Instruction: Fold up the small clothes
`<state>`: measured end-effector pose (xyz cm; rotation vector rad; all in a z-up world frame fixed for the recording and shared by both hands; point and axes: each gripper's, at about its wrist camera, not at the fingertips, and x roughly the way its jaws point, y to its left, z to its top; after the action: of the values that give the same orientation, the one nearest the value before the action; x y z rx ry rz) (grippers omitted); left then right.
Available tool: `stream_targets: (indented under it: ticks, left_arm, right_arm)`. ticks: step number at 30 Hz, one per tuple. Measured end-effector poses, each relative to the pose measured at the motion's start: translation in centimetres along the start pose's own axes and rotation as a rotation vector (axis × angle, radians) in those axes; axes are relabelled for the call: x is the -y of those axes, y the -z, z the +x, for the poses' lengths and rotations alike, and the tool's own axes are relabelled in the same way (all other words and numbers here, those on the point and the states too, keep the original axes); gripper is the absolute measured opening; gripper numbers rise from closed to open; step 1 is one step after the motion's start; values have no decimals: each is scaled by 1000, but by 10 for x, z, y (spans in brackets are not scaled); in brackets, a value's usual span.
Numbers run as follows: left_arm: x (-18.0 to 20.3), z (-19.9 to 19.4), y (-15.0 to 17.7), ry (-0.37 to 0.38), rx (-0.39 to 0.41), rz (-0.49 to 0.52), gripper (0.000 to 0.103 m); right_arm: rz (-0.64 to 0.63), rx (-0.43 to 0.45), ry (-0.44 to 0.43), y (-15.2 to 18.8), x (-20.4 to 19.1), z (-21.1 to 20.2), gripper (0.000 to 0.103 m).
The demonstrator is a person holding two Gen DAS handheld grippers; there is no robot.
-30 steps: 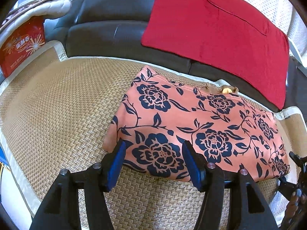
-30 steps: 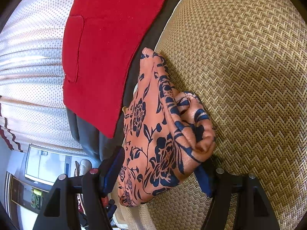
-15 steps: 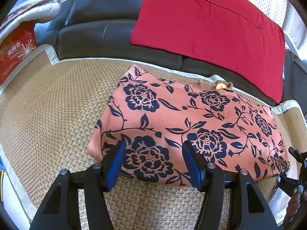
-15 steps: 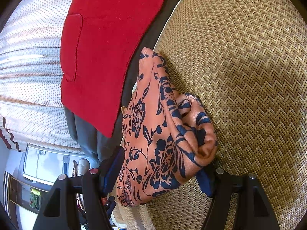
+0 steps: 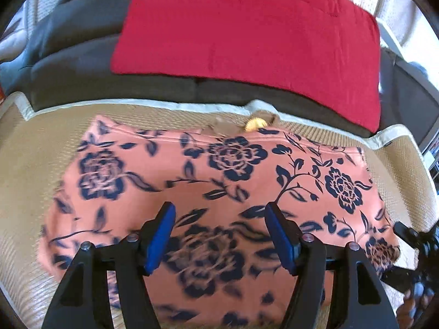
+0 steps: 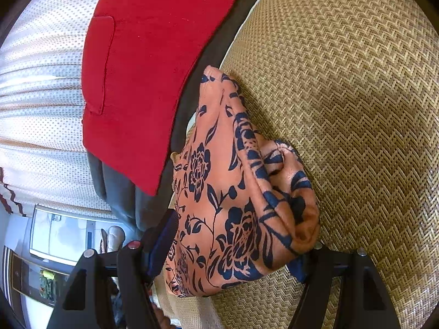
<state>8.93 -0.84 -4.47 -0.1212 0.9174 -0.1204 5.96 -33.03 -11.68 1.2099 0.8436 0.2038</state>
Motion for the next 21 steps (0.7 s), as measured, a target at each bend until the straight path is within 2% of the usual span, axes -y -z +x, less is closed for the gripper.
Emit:
stream_targets:
  ticks: [4,7,16,17,19,20,21]
  left_arm:
    - [13,47,5,-26,-122,49,68]
    - [15,53,11,-55,-92,77,75]
    - [19,57,8,-73,-105,106,78]
    - [18,58,7,-70,-108,105,78]
    - [17,56,7,-70,-113,100,78]
    - [17,57,7,-73,-114,101,78]
    - [17,57,6,-76,-114,102,78]
  right_arm:
    - [-15,-5,16,-3,-3,3,74]
    - [-17,-7,24,-4,-5,7,74]
    - [-49,-8,62,-4,-15,16,74]
    - [-57,-6,67,-3,-17,16,72]
    - [-79,-2,85,-3,-21,18,60]
    - [-82,-5,95,-2,-22,21,49]
    - [-80,-10,103,-1,-21,22,44]
